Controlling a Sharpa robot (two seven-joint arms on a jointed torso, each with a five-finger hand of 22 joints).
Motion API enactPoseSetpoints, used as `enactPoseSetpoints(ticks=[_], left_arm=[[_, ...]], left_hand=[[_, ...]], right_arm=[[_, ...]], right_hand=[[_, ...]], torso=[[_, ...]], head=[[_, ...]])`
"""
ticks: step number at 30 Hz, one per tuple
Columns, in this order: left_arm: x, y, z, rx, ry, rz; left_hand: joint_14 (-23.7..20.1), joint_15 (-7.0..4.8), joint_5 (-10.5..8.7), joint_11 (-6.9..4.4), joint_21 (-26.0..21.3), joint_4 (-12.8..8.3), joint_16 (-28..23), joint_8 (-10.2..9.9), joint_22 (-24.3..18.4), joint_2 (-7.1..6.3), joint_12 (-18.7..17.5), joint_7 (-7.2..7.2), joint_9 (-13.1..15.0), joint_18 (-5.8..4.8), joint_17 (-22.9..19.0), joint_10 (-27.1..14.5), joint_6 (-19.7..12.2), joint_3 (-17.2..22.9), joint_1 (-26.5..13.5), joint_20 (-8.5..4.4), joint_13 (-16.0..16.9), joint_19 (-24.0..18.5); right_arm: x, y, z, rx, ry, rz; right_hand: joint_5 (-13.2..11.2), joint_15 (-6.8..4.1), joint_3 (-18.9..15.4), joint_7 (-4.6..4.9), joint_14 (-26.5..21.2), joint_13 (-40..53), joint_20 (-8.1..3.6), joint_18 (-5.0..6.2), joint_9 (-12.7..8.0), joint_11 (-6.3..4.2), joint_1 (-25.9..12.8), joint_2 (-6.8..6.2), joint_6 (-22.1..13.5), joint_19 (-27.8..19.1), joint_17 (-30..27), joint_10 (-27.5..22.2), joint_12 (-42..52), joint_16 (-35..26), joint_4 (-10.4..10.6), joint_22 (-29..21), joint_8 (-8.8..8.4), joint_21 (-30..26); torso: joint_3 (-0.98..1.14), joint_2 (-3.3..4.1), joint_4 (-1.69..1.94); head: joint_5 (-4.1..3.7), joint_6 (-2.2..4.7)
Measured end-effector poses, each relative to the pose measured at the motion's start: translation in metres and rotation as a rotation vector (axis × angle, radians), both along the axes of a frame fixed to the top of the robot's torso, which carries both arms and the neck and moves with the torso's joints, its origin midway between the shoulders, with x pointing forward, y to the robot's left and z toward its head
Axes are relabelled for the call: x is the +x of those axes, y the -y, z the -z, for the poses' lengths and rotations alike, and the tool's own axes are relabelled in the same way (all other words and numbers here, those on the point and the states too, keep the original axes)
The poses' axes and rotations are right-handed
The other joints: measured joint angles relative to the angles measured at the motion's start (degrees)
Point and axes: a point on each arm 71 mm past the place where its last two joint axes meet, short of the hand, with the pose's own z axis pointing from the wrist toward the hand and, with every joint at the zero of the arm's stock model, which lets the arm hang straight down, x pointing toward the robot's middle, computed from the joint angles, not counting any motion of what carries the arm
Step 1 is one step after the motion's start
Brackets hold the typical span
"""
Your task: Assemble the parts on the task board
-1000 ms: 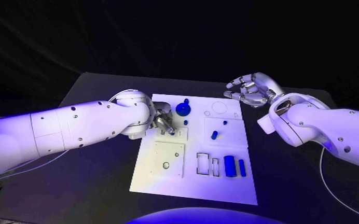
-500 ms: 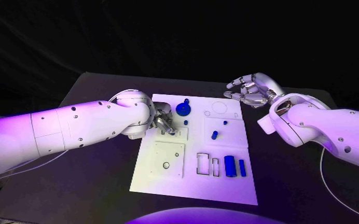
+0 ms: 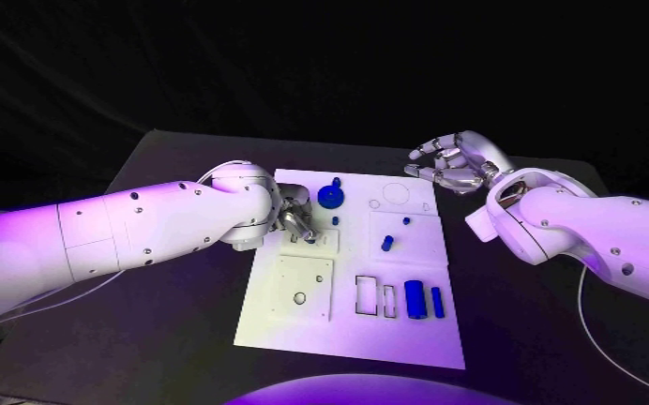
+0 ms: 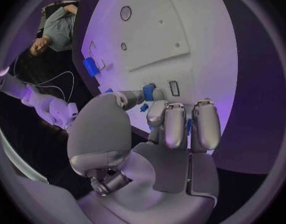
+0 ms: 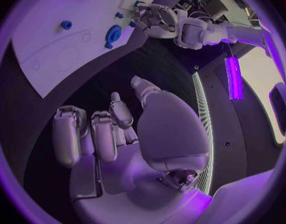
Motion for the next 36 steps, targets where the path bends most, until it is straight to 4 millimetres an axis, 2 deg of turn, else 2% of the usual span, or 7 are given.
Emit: enactPoseSetpoints(ticks=[6, 7, 8, 9, 19, 22, 36], left_arm=[[0.0004, 0.0, 0.0004, 0.001, -0.001, -0.001], [0.0004, 0.0, 0.0004, 0.002, -0.001, -0.001], [0.0004, 0.0001, 0.0005, 0.002, -0.001, -0.001], [0.0005, 0.0002, 0.0006, 0.002, -0.001, 0.0], [0.001, 0.0004, 0.0007, 0.004, -0.002, 0.0], [0.0013, 0.0003, 0.0009, 0.004, -0.003, -0.001], [0.002, -0.0002, 0.0012, 0.006, -0.005, -0.001]], left_hand=[[0.0, 0.0, -0.21, -0.2, 0.0, -0.4, 0.0, 0.04, 0.12, 0.11, 0.0, -0.52, 0.04, 0.0, 0.0, 0.2, 0.52, -0.39, -1.52, -0.12, 0.0, 0.28], [0.0, 0.0, -0.29, -0.2, 0.0, -1.09, 0.0, 0.08, 0.13, 0.09, 0.0, -0.65, 0.06, 0.0, 0.0, 0.2, 0.66, -0.04, -1.83, -0.12, 0.0, 0.28], [0.0, 0.0, -0.54, -0.21, 0.0, -4.16, 0.0, 0.08, 0.18, -0.28, 0.0, -0.7, 0.04, 0.0, 0.0, 0.2, 0.71, 3.04, -2.2, -0.12, 0.0, 0.28], [0.0, 0.0, -0.63, -0.21, 0.0, -4.16, 0.0, 0.08, 0.18, -0.58, 0.0, -0.62, 0.04, 0.0, 0.0, 0.21, 0.8, 3.04, -2.51, -0.12, 0.0, 0.28], [0.21, -0.21, -0.63, -0.2, 0.0, -4.66, 0.0, 0.08, 0.4, 0.05, 0.28, -0.6, 0.02, 0.0, 0.03, 0.2, 0.81, 2.6, -3.51, -0.32, 0.21, 0.49], [0.21, -0.21, -0.63, -0.31, 0.0, -4.82, 0.0, 0.06, 0.49, -0.16, 0.28, -0.6, -0.03, -0.91, 0.03, 0.32, 0.82, 2.44, -3.72, -0.33, 0.21, 0.49], [0.01, -0.41, -0.63, -0.4, 0.21, -5.35, 0.0, 0.33, 0.97, 0.32, 0.5, -0.82, -0.34, -0.91, 0.07, 0.41, 1.07, 1.95, -5.51, -0.53, 0.58, 0.7]], right_arm=[[-0.0001, 0.0002, 0.0007, 0.0, -0.001, 0.001], [-0.0001, 0.0002, 0.0009, 0.0, -0.002, 0.001], [-0.0001, 0.0003, 0.001, 0.0, -0.002, 0.001], [-0.0001, 0.0003, 0.0012, 0.0, -0.002, 0.001], [-0.0003, 0.0006, 0.0017, -0.001, -0.003, 0.002], [-0.0003, 0.0007, 0.0018, -0.001, -0.003, 0.002], [-0.0003, 0.0012, 0.0018, -0.001, -0.003, 0.002]], right_hand=[[0.0, 0.0, 0.0, 0.0, 0.0, -0.03, 0.0, 0.0, 0.0, 0.0, 0.0, 0.0, 0.0, 0.0, 0.0, 0.0, 0.0, 0.0, 0.0, 0.0, 0.0, 0.0], [0.0, 0.0, -0.02, 0.0, 0.0, -0.12, 0.0, 0.0, 0.0, 0.05, 0.0, 0.0, 0.0, 0.0, 0.0, -0.05, 0.0, 0.0, 0.02, -0.01, 0.0, 0.0], [0.0, 0.0, -0.11, 0.0, 0.0, -0.13, 0.0, 0.0, 0.0, 0.22, 0.0, 0.0, 0.0, 0.0, 0.0, -0.22, 0.0, 0.0, 0.11, -0.01, 0.0, 0.0], [0.0, 0.0, -0.16, 0.0, 0.0, -0.13, 0.0, 0.0, 0.0, 0.21, 0.0, 0.0, 0.0, 0.0, -0.01, -0.21, 0.0, 0.0, 0.16, -0.01, 0.0, 0.0], [0.0, 0.0, -0.16, 0.0, 0.0, -0.13, 0.0, 0.0, 0.0, 0.21, 0.0, 0.0, 0.0, 0.0, -0.01, -0.21, 0.0, 0.0, 0.16, -0.02, 0.0, -0.21], [0.0, 0.0, -0.16, 0.0, 0.0, -0.13, 0.0, 0.0, 0.0, 0.21, 0.0, 0.0, 0.0, 0.0, -0.01, -0.21, 0.0, 0.0, 0.16, -0.02, 0.0, -0.21], [0.0, 0.0, -0.24, 0.0, 0.0, -0.25, -0.21, 0.0, 0.0, 0.01, 0.0, 0.0, 0.0, -0.21, -0.02, -0.41, 0.01, 0.0, 0.55, -0.03, 0.0, -0.21]], torso=[[0.04, -0.01, 0.01], [0.04, -0.02, 0.01], [0.04, -0.03, 0.0], [0.04, -0.03, 0.0], [0.02, -0.04, 0.01], [0.01, -0.04, 0.03], [0.01, -0.02, 0.03]], head=[[-0.05, 0.1], [-0.05, 0.1], [-0.05, 0.07], [-0.05, 0.03], [-0.07, -0.03], [-0.11, -0.03], [-0.18, -0.08]])
